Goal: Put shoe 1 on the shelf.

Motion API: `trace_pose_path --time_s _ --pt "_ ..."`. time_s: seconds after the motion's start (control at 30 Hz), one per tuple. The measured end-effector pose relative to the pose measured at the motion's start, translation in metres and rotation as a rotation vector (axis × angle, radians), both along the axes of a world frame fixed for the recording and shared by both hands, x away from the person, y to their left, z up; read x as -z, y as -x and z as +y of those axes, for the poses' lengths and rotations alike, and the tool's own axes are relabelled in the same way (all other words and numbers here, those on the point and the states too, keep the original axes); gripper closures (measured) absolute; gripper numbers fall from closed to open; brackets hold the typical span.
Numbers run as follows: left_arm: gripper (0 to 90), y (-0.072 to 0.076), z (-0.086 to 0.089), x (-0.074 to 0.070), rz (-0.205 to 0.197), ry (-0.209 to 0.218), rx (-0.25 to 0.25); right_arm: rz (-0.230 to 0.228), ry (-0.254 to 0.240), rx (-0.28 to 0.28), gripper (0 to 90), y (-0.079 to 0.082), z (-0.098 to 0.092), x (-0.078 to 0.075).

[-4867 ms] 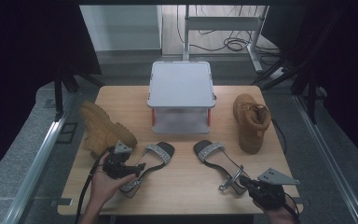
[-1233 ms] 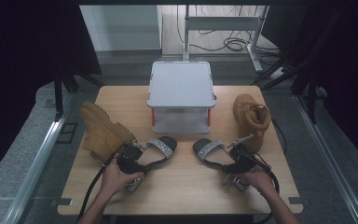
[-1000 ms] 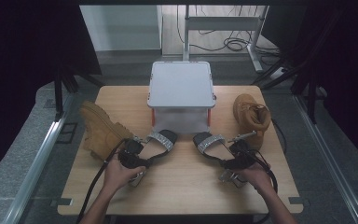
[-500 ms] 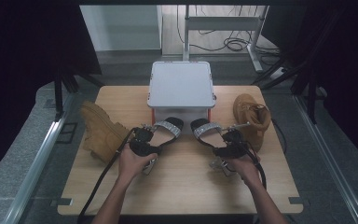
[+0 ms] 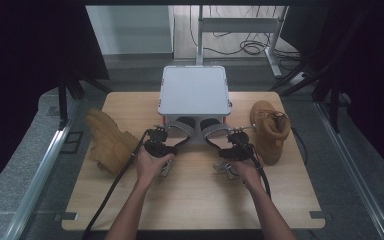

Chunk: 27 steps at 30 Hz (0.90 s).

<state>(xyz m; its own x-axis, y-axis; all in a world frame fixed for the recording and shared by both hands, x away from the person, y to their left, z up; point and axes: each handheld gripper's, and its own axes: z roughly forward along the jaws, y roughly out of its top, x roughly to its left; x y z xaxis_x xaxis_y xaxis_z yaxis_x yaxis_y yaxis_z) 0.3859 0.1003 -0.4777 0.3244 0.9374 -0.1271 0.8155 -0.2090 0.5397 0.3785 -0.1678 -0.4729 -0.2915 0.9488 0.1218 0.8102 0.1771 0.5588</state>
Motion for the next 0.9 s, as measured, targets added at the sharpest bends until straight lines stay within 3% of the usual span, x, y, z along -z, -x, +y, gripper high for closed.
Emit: trace_pose_path --time_s 0.33,0.4,0.57,0.67,0.9 --pt "42.0 -0.013 -0.001 0.006 -0.013 -0.003 -0.052 -0.009 -0.028 0.055 41.8 -0.012 0.025 0.002" --pt "42.0 -0.016 -0.002 0.008 -0.021 0.002 -0.078 -0.003 -0.045 0.089 41.8 -0.016 0.031 0.005" --pt "42.0 -0.021 -0.002 0.010 -0.015 0.025 -0.091 -0.009 -0.050 0.121 41.8 -0.022 0.038 0.006" --pt "42.0 -0.025 -0.002 0.012 -0.002 0.011 -0.094 0.003 -0.063 0.132 41.8 -0.028 0.042 0.006" --pt "42.0 -0.031 -0.010 0.021 -0.022 0.020 -0.126 0.007 -0.065 0.183 41.8 -0.036 0.053 0.011"
